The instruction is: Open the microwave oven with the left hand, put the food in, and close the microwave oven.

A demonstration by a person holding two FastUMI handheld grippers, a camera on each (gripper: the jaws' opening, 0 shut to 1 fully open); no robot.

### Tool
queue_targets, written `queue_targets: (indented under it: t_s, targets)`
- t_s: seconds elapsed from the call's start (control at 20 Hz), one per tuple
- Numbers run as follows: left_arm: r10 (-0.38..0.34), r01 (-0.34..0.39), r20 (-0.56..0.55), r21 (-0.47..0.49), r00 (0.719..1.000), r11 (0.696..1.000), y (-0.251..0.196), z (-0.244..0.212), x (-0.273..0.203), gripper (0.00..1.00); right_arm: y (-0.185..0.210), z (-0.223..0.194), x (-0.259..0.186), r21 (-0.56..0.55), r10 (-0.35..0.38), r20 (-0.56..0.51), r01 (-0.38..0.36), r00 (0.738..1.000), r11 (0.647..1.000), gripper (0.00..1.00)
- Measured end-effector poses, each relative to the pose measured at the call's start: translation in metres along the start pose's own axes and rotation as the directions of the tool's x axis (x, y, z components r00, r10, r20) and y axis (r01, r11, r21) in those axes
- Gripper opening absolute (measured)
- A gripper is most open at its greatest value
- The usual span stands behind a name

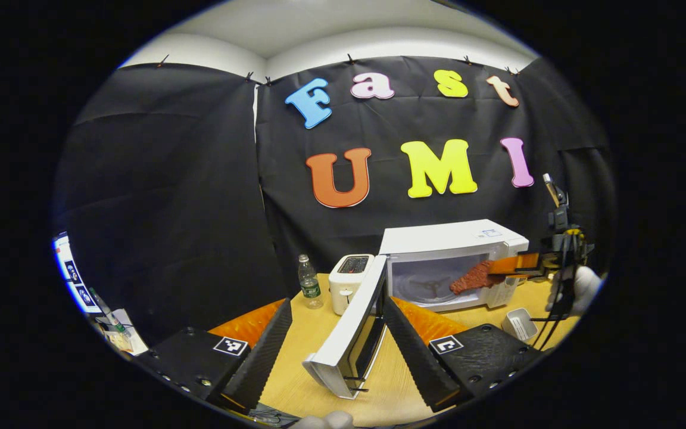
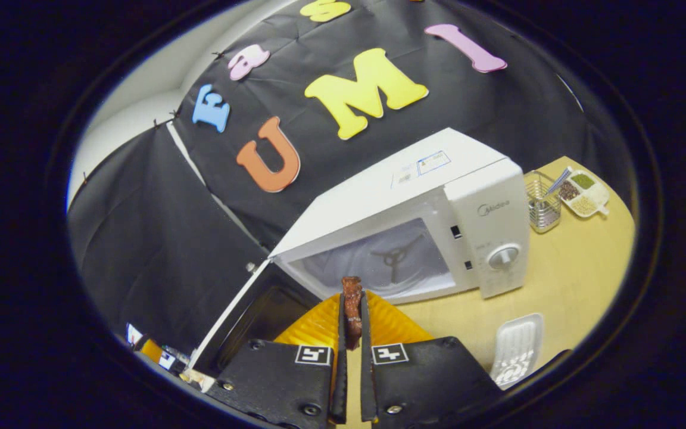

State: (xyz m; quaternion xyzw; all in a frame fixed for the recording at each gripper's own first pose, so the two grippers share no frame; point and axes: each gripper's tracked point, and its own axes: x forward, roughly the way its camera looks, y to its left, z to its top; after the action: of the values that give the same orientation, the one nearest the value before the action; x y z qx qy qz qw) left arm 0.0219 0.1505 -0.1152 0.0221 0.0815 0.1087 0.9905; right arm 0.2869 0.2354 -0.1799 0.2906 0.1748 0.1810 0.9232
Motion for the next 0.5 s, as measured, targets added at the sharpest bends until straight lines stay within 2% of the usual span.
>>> queue_targets:
  t_s: [0.15, 0.35, 0.5]
  targets:
    - [-0.006, 0.006, 0.002, 0.032, 1.000, 0.999, 0.032, -0.015, -0.001, 0.95, 0.006, -0.008, 0.047, 0.068, -0.068, 0.144, 0.058, 0.987, 0.996, 0.12]
    - [0.026, -0.025, -0.044, 0.024, 0.999, 0.999, 0.068, -0.044, -0.003, 0.95, 0.005, -0.031, 0.111, 0.168, -0.132, 0.171, 0.103, 0.976, 0.980, 0.12]
    - [0.033, -0.033, -0.038, 0.007, 0.999, 0.999, 0.083, -0.050, 0.003, 0.95, -0.008, -0.031, 0.146, 0.233, -0.193, 0.231, 0.138, 0.954, 0.963, 0.12]
